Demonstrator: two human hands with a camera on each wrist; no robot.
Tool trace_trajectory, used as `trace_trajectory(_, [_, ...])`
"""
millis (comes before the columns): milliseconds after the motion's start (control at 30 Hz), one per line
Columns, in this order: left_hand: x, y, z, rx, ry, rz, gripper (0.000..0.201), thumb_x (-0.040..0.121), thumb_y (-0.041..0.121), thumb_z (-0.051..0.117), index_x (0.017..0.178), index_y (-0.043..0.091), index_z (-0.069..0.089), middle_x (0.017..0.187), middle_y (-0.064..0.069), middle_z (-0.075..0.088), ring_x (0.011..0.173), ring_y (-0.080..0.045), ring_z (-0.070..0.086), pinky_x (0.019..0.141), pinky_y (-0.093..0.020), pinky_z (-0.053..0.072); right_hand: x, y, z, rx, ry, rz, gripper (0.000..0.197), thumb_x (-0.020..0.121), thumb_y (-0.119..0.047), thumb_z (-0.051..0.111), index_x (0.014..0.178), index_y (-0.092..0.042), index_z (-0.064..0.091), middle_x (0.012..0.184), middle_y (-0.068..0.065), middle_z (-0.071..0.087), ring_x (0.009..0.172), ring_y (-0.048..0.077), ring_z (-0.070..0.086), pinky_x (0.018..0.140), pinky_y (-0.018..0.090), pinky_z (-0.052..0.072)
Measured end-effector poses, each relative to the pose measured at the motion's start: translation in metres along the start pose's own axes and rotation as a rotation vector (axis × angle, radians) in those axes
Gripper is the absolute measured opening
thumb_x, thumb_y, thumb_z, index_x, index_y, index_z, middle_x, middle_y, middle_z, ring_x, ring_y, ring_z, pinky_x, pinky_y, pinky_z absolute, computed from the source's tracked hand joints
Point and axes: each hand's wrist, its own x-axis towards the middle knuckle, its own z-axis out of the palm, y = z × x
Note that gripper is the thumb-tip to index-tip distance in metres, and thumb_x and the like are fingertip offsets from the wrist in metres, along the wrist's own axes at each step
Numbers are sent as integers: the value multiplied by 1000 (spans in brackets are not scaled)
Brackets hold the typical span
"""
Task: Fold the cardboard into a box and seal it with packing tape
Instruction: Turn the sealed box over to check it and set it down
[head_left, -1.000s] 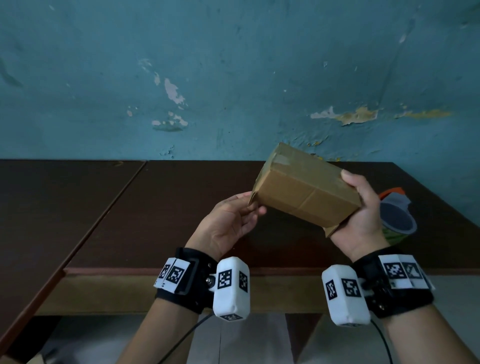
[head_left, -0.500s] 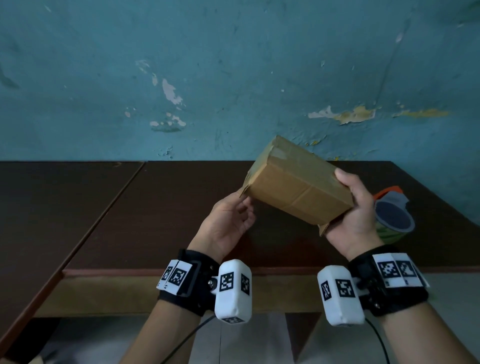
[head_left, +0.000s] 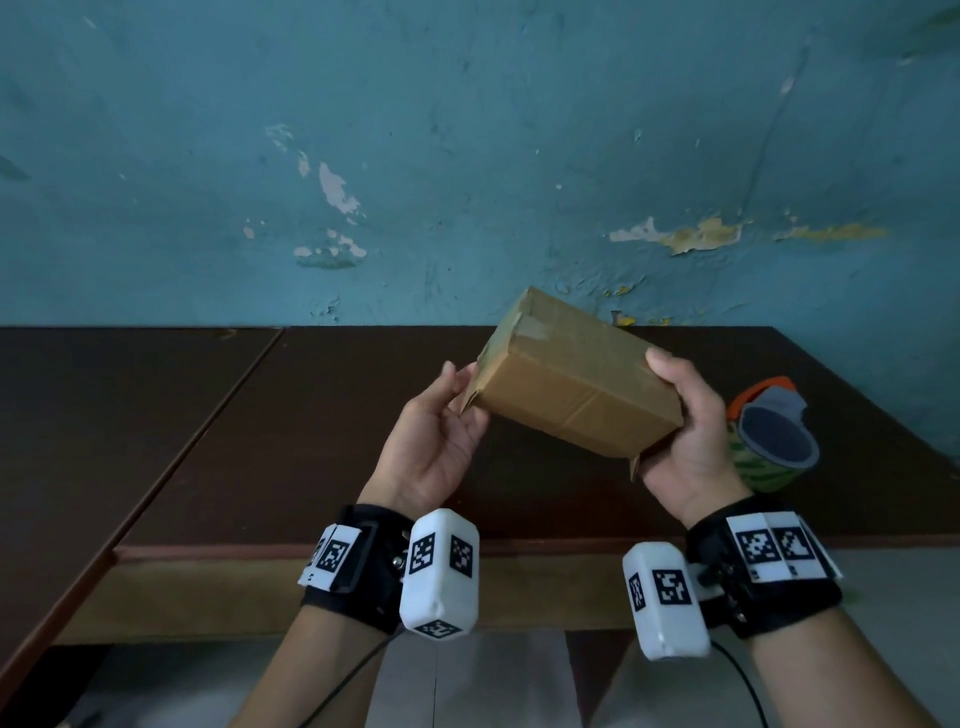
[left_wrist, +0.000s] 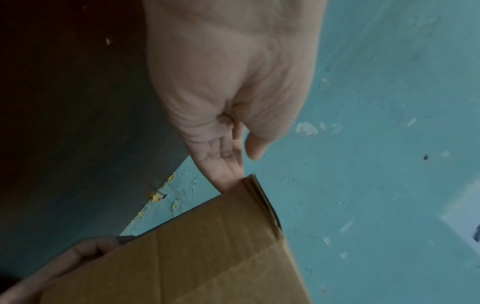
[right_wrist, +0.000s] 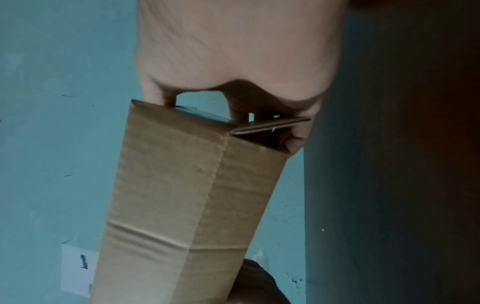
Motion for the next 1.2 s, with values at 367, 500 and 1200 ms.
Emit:
trace_trajectory(367, [5,15,-8,255,-124,106,59,63,16,96,113,8,66,98,-8,78,79,-14,77,66,-22,63,3,1,-1,-83,-48,-11,31,91,-31,57,112,-14,73,105,7,76,94,19,73,78,33,58])
trace_trajectory(500, [7,15,-12,474,-18,215,36,93,-7,58,125,10,57,85,-3,76,71,-11,72,62,-24,61,6,3,-5,-253,-1,-67,42,78,-35,67,113,-11,67,99,2,72,90,16,70,73,30,54])
trace_trajectory(1200, [1,9,-2,1019,101,437,34,94,42,69,110,12,66,105,-2,67,93,-17,63,82,-34,49,3,5,-11,-549,-286,-285,79,65,-22,85,135,-10,49,133,14,59,123,27,59,100,38,50])
